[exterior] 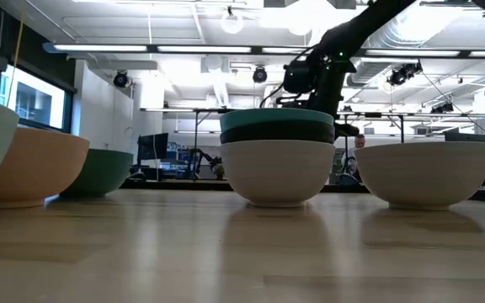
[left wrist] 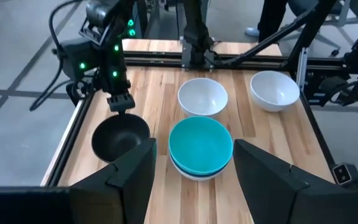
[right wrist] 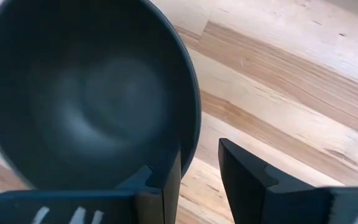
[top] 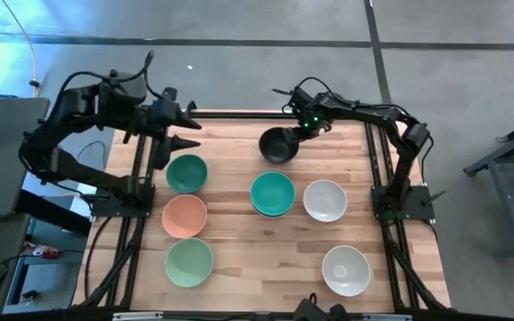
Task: Nest bowls inside each other
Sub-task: Stack the black bowl on top of the blue bowl
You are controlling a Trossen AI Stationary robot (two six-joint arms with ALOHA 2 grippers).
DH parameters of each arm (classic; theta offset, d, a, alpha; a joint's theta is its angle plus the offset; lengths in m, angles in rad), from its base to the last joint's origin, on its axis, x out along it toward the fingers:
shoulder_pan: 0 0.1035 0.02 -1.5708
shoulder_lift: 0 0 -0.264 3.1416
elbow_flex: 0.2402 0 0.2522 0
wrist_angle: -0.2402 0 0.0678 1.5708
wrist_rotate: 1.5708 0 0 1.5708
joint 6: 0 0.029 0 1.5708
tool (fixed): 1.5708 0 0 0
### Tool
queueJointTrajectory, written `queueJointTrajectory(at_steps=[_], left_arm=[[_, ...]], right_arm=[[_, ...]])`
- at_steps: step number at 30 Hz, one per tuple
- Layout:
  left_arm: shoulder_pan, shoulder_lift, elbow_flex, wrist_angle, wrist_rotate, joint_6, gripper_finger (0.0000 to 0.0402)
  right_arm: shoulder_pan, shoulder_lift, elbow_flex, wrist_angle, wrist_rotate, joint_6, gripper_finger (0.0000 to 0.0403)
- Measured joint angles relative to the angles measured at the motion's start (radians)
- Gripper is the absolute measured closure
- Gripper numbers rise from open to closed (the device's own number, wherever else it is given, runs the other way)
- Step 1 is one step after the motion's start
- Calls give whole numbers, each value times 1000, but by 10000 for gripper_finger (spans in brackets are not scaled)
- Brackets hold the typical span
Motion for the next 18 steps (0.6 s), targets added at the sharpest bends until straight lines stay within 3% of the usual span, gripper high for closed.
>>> queueJointTrajectory(at_steps=[11, 18], left_arm=[[0, -34, 0, 0, -1, 0, 197], [0, -36, 0, 0, -3, 0, 197]], right_arm=[[2, 39, 0, 27, -11, 1, 313], [5, 39, 0, 37, -10, -12, 370]])
